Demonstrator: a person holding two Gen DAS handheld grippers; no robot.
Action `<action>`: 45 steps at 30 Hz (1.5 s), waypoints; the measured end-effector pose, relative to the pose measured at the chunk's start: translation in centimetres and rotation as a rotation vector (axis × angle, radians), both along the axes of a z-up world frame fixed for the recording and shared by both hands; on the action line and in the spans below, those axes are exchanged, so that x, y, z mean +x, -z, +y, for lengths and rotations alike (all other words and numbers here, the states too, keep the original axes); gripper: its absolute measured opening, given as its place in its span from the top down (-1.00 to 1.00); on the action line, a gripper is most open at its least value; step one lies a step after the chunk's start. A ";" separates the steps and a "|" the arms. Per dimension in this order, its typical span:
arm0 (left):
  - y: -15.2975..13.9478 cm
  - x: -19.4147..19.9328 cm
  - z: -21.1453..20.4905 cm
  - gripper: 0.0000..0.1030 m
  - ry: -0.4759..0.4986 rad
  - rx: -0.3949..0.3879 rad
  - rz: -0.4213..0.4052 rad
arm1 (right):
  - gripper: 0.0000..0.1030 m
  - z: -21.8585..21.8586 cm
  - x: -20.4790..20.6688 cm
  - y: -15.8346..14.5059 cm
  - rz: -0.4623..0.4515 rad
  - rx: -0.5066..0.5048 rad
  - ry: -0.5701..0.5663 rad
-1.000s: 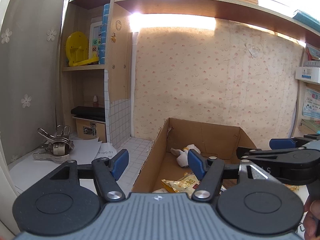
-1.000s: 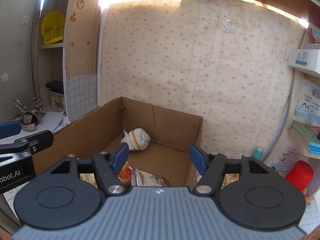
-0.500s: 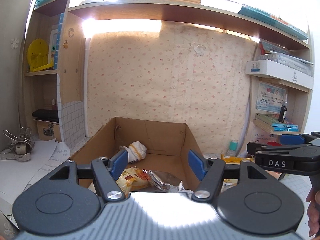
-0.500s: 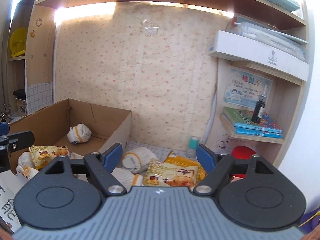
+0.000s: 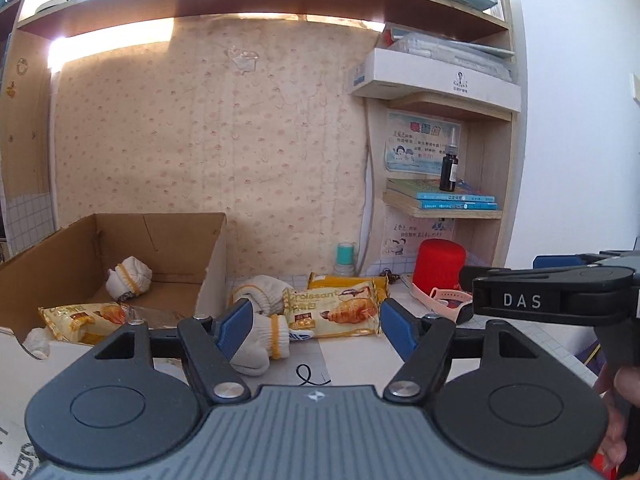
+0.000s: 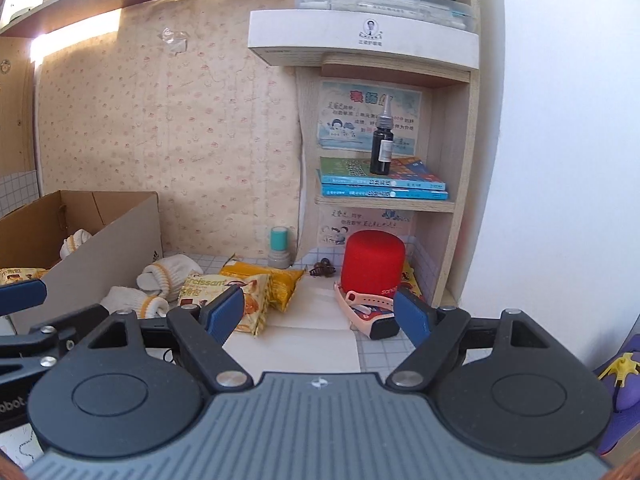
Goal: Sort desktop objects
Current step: 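Move both open tools back toward the remaining gloves and snacks, then grasp an orange-cuffed white glove with the left tool while the right tool grasps the croissant package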
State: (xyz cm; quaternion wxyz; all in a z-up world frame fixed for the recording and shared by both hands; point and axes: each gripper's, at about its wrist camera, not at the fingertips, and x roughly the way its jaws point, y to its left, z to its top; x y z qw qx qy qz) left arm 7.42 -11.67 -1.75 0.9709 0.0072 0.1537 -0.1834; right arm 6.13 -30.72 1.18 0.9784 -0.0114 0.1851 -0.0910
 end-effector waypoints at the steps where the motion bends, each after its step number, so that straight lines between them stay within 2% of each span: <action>1: 0.5 0.3 -0.8 -0.42 0.003 0.019 0.014 | -0.55 -0.5 -0.2 0.1 -0.002 0.008 0.005; 5: 2.1 2.0 -2.9 -0.42 -0.030 0.059 0.045 | -0.55 -2.2 -1.0 0.6 -0.009 0.033 0.027; 10: 3.2 4.7 -4.1 -0.42 -0.128 0.098 0.052 | -0.56 -3.9 -1.1 1.3 -0.007 0.059 0.040; 15: 3.9 7.1 -3.8 -0.42 -0.190 0.077 0.094 | -0.56 -5.3 -0.9 2.0 -0.001 0.080 0.053; 21: 4.6 8.4 -4.4 -0.43 -0.258 0.127 0.085 | -0.56 -6.3 -0.4 2.5 0.004 0.095 0.059; 25: 4.9 10.2 -3.2 -0.43 -0.311 0.112 0.138 | -0.56 -6.6 0.2 2.7 0.006 0.101 0.060; 28: 5.2 11.3 -2.6 -0.46 -0.296 0.093 0.172 | -0.56 -6.6 0.5 2.9 0.009 0.105 0.056; 31: 5.6 12.3 -2.9 -0.54 -0.249 0.115 0.197 | -0.56 -6.4 0.8 3.0 0.015 0.102 0.050; 34: 5.8 13.1 -2.9 -0.61 -0.216 0.100 0.220 | -0.56 -6.2 1.2 3.2 0.026 0.098 0.047; 36: 6.0 13.4 -3.1 -0.61 -0.211 0.111 0.222 | -0.56 -6.1 1.6 3.3 0.035 0.100 0.044; 38: 6.4 13.6 -3.2 -0.56 -0.203 0.116 0.218 | -0.56 -5.9 2.2 3.5 0.045 0.104 0.028; 39: 6.5 13.6 -3.2 -0.40 -0.200 0.118 0.218 | -0.56 -5.8 2.5 3.6 0.050 0.104 0.021; 40: 6.6 13.7 -3.2 -0.14 -0.198 0.126 0.220 | -0.56 -5.6 3.0 3.7 0.058 0.105 0.010; 45: 6.8 13.1 -3.1 0.01 -0.180 0.155 0.206 | -0.56 -3.7 6.5 4.1 0.093 0.129 -0.104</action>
